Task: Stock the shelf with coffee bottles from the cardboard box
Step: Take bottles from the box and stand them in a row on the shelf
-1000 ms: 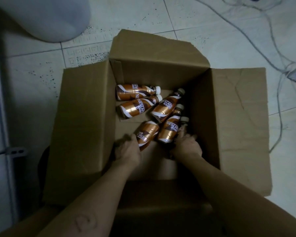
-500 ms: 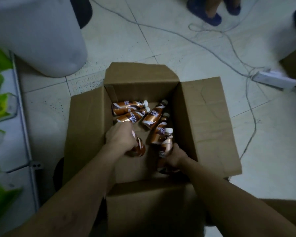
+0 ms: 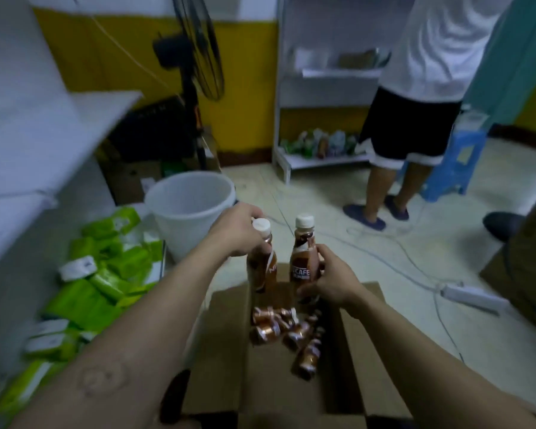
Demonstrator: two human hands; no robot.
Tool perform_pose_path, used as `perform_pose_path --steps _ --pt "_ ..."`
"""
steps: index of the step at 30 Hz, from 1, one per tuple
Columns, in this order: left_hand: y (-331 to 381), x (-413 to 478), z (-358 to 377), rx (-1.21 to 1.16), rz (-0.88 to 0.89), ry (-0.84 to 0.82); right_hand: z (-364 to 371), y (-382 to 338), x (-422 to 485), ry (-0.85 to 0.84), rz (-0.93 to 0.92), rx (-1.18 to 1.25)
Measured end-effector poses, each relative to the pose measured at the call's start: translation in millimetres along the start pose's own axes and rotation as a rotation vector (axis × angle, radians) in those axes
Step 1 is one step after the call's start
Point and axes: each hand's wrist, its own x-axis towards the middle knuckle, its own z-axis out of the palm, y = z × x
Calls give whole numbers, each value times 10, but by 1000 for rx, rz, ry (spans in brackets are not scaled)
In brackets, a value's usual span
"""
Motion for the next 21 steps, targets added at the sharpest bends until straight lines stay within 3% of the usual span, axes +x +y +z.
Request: perform_pose_path --steps 7,11,21 --pt "705 -839 -1308 -192 199 206 -364 -1360 -623 14 -368 -2" --pt "961 -1260 -1941 -33 275 232 -354 -1947 -772 -39 -506 70" --pt "771 -2316 -2986 294 -142 489 707 -3038 -758 -423 -802 251"
